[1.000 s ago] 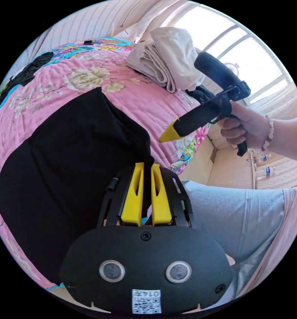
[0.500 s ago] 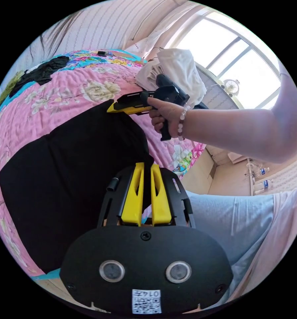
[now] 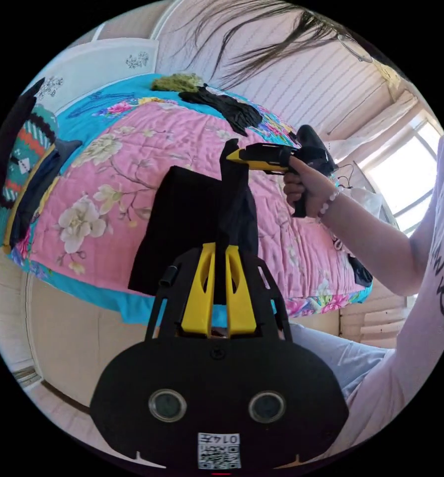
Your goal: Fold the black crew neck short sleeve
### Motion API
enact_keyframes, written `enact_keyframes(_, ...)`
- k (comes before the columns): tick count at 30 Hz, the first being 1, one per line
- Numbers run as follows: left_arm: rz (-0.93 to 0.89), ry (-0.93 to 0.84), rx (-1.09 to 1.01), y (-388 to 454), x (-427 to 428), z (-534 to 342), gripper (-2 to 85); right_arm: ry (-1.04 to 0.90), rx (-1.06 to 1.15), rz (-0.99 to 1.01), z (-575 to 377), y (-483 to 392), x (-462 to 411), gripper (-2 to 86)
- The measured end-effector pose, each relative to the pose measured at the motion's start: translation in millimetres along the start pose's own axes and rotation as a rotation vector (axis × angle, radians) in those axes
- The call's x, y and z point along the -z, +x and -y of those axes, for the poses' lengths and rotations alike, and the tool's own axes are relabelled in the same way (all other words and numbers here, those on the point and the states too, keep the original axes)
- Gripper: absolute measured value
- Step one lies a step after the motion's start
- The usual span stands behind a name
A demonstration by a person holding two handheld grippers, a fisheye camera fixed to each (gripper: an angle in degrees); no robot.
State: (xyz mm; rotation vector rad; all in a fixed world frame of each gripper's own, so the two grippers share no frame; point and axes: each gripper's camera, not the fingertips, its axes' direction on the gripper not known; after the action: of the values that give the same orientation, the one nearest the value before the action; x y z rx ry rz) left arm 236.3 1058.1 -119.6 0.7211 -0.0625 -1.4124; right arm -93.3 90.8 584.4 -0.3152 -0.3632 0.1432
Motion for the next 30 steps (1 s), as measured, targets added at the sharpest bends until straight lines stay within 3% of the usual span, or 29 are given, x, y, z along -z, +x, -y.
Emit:
enact_keyframes(5,0.166,-0.045,0.181,-59,16,-10,2.9,-0.107,-0.008,-0.084,62,-24,-96,6.0)
enact_keyframes(8,0.084,-0.021,0.266,-88,37,-27,0.9,-0.112,0.028,-0.039,83,-41,-117,7.7)
enact_keyframes(11,0.126,-0.063,0.300,-102,53,-39,0.3,-0.076,0.120,-0.036,96,-66,-113,8.2)
enact_keyframes(16,0.118,-0.028,0.312,-114,63,-29,9.8,-0.190,0.282,-0.366,117,-97,-137,15.4)
enact_keyframes(19,0.072,-0.040,0.306,-117,50,-20,10.8,-0.335,0.336,-0.388,126,-105,-179,16.8)
enact_keyframes(24,0.071,-0.098,0.325,-112,29,-19,7.7,-0.395,0.425,-0.450,130,-132,-221,13.4)
enact_keyframes(26,0.056,-0.122,0.274,-104,35,-17,4.9,-0.416,0.455,-0.411,131,-144,-223,5.3)
enact_keyframes(30,0.054,-0.138,0.207,-88,67,-13,4.2,-0.451,0.442,-0.259,132,-174,-207,3.1)
